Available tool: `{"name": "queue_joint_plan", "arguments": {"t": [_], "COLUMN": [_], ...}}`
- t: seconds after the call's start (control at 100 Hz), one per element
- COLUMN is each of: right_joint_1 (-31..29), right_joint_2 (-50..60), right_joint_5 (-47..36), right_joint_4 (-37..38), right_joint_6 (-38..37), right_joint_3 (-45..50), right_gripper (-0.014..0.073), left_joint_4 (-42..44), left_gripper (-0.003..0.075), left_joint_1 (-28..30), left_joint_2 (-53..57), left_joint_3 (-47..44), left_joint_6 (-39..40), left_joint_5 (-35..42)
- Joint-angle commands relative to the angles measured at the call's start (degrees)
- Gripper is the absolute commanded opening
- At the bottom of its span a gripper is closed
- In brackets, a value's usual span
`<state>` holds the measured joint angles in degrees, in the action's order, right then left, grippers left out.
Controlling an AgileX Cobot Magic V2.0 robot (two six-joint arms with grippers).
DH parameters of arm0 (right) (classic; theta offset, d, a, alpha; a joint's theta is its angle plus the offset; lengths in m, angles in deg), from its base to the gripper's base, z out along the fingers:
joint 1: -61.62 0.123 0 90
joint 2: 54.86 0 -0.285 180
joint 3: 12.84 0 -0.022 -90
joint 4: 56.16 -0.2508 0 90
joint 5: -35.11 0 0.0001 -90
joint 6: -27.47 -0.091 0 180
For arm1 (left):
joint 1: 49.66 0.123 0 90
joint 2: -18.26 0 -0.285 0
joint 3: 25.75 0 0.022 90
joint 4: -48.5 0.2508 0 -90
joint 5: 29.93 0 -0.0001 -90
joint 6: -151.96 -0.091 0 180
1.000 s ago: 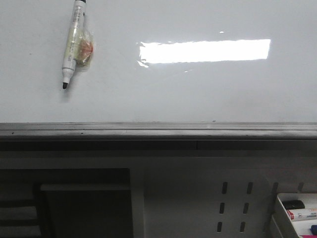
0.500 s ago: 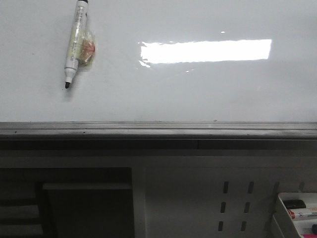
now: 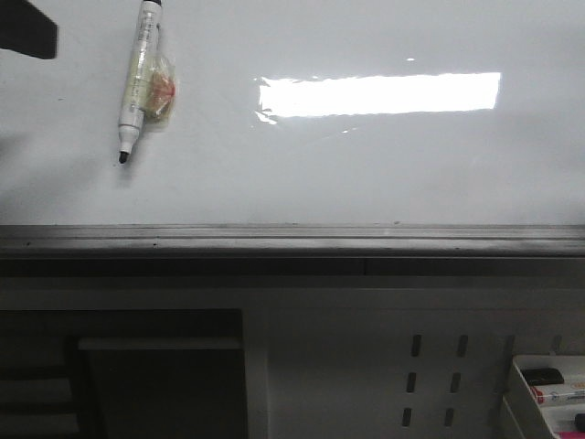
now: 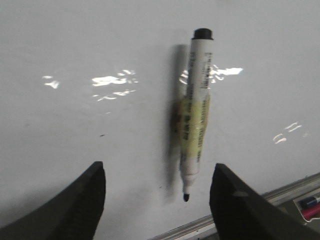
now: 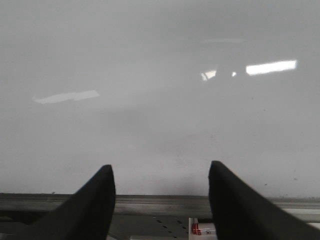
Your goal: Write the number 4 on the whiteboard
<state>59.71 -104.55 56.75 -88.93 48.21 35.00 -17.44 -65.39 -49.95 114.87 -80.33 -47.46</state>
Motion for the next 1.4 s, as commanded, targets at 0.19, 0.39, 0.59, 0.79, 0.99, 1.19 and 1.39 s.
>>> {"name": "queue_joint_plan", "arguments": {"t": [0.19, 0.39, 0.59, 0.79, 0.99, 1.19, 1.39], "right_joint_1": [0.03, 0.03, 0.03, 0.03, 0.03, 0.25, 0.25], "right_joint_2": [-0.28, -0.28, -0.28, -0.28, -0.28, -1.63, -9.64], "right_joint_5": [-2.80, -2.80, -2.95, -2.84, -2.12, 6.93, 26.06], "right_joint_4": [-0.19, -0.09, -0.09, -0.01, -0.01, -3.48, -25.51], "right_joint_6": [0.76, 0.90, 0.90, 0.90, 0.99, 8.11, 29.26], "right_joint_3": [-1.97, -1.97, -1.97, -1.97, -1.97, -4.39, -11.26], "right_gripper": [0.0374, 0.0374, 0.0374, 0.0374, 0.0374, 0.0374, 0.0374], "left_joint_4": [-2.93, -2.93, -3.19, -2.69, -2.47, -2.31, 1.84], "left_gripper": [0.0399, 0.0399, 0.0395, 0.0107, -0.0020, -0.0020, -0.0021], "left_joint_1": [-4.21, -4.21, -4.21, -4.21, -4.21, -5.34, -14.30], "left_joint_2": [-9.85, -13.96, -16.19, -16.34, -16.17, -13.70, -12.10], "left_joint_3": [7.73, 10.02, 11.54, 11.54, 11.54, 11.54, 11.54], "left_joint_6": [-2.15, -2.51, -2.70, -2.74, -4.77, -16.39, -24.22], "left_joint_5": [1.71, 1.94, 1.49, -0.38, -3.47, -11.88, -14.80]}}
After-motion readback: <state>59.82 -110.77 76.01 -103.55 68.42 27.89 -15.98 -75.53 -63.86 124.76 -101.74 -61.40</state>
